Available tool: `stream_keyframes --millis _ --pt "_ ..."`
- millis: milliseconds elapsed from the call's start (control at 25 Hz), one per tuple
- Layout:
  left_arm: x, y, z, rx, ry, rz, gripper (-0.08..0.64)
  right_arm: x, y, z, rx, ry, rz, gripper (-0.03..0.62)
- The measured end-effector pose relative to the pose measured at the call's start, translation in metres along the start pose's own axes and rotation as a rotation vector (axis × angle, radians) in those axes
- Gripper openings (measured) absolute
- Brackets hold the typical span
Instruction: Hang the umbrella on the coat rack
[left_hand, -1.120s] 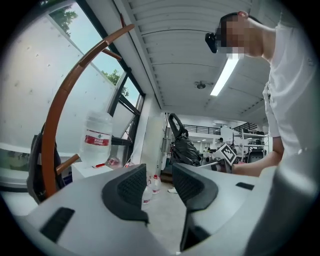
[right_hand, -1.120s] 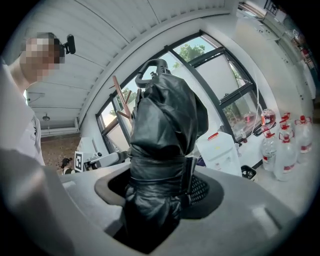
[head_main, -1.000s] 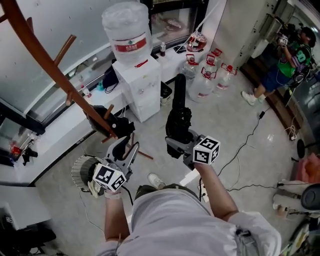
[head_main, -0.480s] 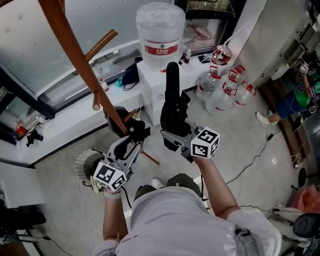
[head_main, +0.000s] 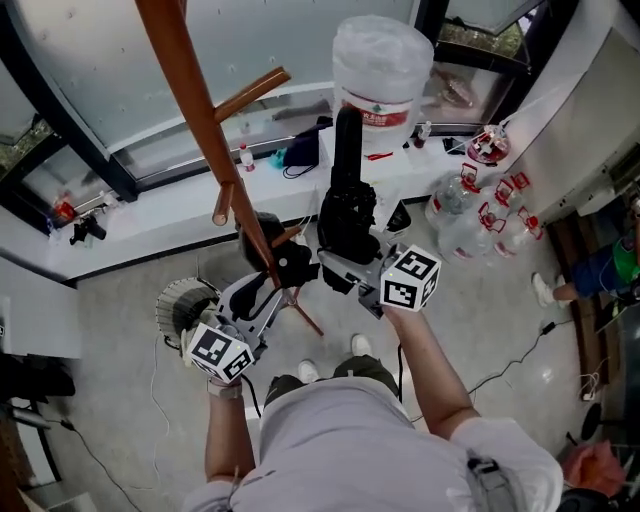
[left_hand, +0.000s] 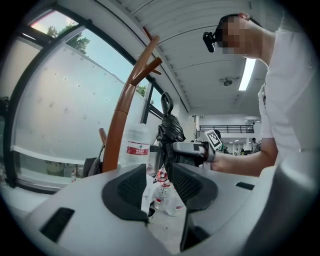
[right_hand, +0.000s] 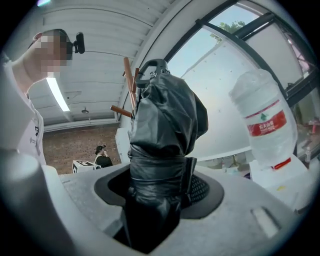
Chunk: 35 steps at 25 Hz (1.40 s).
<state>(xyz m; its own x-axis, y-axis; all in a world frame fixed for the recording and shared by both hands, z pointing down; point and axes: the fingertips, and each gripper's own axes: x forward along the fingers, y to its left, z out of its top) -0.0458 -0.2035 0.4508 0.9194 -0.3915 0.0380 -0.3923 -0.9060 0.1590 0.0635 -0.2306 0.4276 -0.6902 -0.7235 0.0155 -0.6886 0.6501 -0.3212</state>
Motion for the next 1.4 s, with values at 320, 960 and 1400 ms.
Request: stream_keyframes --millis 320,960,1400 --pt "0.001 0.007 0.015 0.014 -0.035 0.129 0.143 0.030 0.001 0.037 -0.041 0.015 0.175 0.261" --pt "0.008 0.010 0.046 0.053 -0.081 0.273 0.143 0.058 0.027 0.099 -0.108 -0.033 0.450 0.261" --pt "0.001 0.012 0.043 0.036 -0.095 0.331 0.143 0.072 0.034 0.096 -0.135 0.005 0.503 0.261"
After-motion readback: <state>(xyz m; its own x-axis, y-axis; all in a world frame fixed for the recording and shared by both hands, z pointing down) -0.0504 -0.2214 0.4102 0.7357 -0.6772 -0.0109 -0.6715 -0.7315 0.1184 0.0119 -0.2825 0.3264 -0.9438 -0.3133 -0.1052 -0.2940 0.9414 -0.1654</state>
